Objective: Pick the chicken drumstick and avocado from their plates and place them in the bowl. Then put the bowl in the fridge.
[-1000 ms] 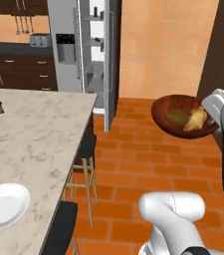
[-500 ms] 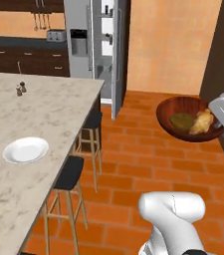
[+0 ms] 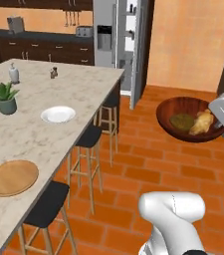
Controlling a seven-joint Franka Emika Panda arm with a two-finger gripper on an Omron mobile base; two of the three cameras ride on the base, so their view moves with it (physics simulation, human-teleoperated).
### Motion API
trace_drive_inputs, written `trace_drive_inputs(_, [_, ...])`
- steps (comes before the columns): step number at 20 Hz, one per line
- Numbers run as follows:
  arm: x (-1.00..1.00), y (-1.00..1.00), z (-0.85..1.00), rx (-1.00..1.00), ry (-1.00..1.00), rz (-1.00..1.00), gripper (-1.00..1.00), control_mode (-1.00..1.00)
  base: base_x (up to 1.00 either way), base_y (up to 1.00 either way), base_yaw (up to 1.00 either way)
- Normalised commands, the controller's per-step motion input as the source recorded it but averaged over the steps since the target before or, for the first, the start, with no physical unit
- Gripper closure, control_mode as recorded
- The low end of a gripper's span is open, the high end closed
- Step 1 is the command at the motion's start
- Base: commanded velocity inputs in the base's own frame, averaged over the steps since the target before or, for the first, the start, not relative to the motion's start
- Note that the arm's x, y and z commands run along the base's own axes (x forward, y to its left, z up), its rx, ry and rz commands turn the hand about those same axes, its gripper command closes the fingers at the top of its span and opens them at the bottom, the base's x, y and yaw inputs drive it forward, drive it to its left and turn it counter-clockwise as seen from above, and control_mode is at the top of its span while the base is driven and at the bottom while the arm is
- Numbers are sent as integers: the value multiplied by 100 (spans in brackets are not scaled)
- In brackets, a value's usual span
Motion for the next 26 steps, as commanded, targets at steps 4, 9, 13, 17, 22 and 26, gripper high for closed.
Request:
trace_drive_inputs(4, [0, 0, 0, 0, 0, 0, 100, 100, -100, 10, 21])
trace_drive_inputs(9, [0, 0, 0, 0, 0, 0, 100, 100, -100, 100, 0])
trace_drive_inputs(13, [0, 0, 0, 0, 0, 0, 100, 100, -40, 100, -3])
trace_drive_inputs(17, [0, 0, 0, 0, 0, 0, 100, 100, 30, 100, -11])
trace_drive_inputs(22, [0, 0, 0, 0, 0, 0, 100, 100, -40, 100, -22])
trace_drive_inputs(26, [0, 0, 0, 0, 0, 0, 100, 100, -100, 100, -22])
